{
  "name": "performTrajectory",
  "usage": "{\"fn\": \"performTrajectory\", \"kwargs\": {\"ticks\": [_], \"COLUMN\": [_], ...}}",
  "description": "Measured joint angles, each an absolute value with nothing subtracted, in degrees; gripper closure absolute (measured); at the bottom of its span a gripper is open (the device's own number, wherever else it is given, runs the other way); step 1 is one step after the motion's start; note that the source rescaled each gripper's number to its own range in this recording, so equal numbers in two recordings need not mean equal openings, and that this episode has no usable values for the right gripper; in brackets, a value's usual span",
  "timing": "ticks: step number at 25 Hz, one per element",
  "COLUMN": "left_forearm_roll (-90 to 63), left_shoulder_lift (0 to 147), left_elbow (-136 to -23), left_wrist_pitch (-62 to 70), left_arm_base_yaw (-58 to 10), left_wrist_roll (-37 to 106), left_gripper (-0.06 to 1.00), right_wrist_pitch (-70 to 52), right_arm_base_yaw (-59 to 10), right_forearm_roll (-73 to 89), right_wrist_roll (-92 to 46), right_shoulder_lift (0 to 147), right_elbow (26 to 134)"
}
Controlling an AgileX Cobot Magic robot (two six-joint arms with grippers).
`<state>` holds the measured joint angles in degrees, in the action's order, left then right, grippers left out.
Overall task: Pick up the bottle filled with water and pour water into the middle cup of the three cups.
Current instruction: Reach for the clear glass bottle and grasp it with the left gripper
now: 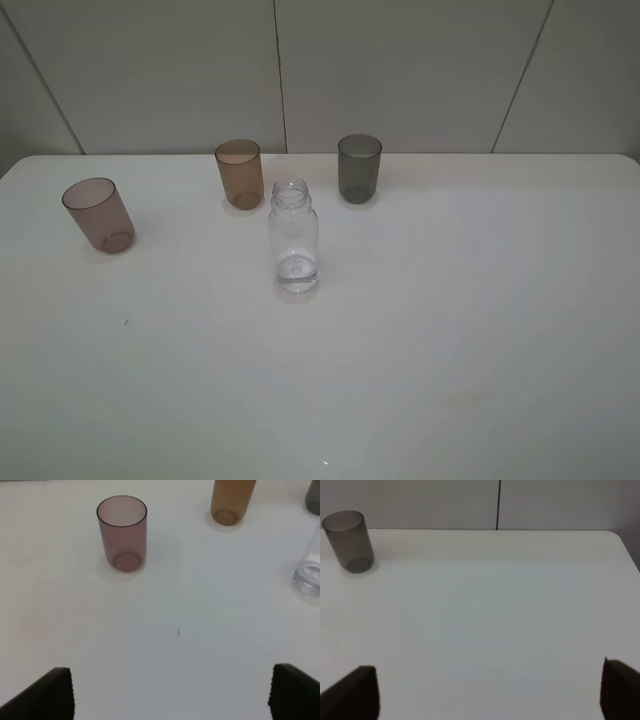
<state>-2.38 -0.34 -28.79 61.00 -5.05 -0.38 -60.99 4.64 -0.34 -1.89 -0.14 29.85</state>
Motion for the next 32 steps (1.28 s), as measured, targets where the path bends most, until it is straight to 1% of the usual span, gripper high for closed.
{"fn": "performTrajectory", "kwargs": {"ticks": [22, 25, 27, 29, 32], "left_forearm_roll": [-2.0, -1.5, -2.8, -7.4, -19.8], "left_shoulder_lift": [0.8, 8.4, 15.9, 22.6, 32.9], "left_elbow": [-29.0, -29.8, -30.3, -30.5, -30.5], "left_wrist_pitch": [60.8, 59.6, 54.8, 48.8, 40.7], "left_arm_base_yaw": [-5.0, -5.0, -5.0, -5.0, -5.0], "left_wrist_roll": [-0.4, 0.0, 1.6, 5.1, 16.2], "left_gripper": [-0.03, -0.03, -0.03, -0.03, -0.03], "right_wrist_pitch": [-61.0, -61.0, -61.0, -61.0, -61.0], "right_arm_base_yaw": [4.6, 4.6, 4.6, 4.6, 4.6], "right_forearm_roll": [-0.3, -0.3, -0.3, -0.3, -0.3], "right_wrist_roll": [-1.9, -1.9, -1.9, -1.9, -1.9], "right_shoulder_lift": [-0.1, -0.1, -0.1, -0.1, -0.1], "right_elbow": [29.8, 29.8, 29.8, 29.8, 29.8]}}
